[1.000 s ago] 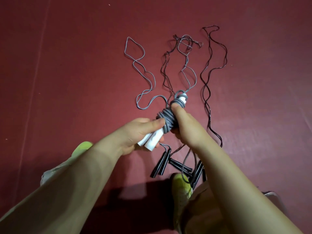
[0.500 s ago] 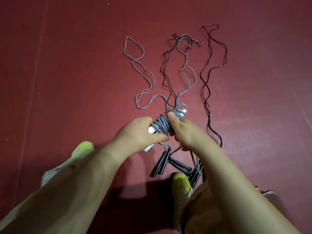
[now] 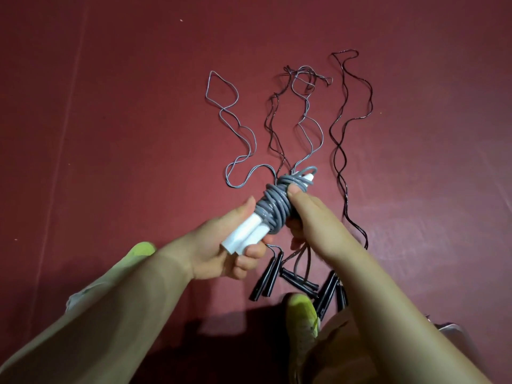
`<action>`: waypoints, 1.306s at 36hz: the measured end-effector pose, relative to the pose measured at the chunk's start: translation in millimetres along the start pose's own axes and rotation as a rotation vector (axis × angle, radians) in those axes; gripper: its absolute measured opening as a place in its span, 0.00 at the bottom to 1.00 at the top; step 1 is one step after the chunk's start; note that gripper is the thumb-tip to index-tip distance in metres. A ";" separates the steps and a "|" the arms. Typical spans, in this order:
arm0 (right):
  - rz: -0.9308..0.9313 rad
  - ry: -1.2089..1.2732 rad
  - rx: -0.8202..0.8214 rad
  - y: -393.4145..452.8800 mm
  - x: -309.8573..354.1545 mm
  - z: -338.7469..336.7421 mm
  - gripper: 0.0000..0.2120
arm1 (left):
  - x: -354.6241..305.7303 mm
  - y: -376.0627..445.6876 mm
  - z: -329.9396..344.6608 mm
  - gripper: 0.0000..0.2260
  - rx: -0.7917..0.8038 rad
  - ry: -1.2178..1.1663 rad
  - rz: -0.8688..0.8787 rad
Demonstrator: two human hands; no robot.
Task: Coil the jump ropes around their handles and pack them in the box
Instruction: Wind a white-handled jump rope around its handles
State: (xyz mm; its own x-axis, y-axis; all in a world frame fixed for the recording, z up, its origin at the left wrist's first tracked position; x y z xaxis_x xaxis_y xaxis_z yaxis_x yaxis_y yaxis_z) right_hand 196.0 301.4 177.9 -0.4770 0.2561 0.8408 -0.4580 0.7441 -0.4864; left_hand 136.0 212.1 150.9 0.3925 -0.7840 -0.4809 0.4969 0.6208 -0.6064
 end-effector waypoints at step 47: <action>0.125 -0.187 0.117 -5.7 -18.6 12.8 0.26 | -12.7 -3.6 -32.8 0.12 -0.436 0.448 0.166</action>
State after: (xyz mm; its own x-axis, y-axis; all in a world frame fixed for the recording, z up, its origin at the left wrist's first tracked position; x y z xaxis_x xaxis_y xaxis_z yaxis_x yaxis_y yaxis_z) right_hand 197.9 284.5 162.1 -0.6610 0.2144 0.7191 -0.4655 0.6345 -0.6170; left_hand 103.8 219.8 138.4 0.0291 -0.6594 -0.7512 0.0604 0.7513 -0.6572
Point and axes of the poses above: each hand's wrist, its own y-axis towards the middle knuckle, its own z-axis out of the palm, x = y × z, the point moved 10 cm from there along y, towards the middle knuckle, and after that the axes turned 1 degree about z, right-handed, at the moved point
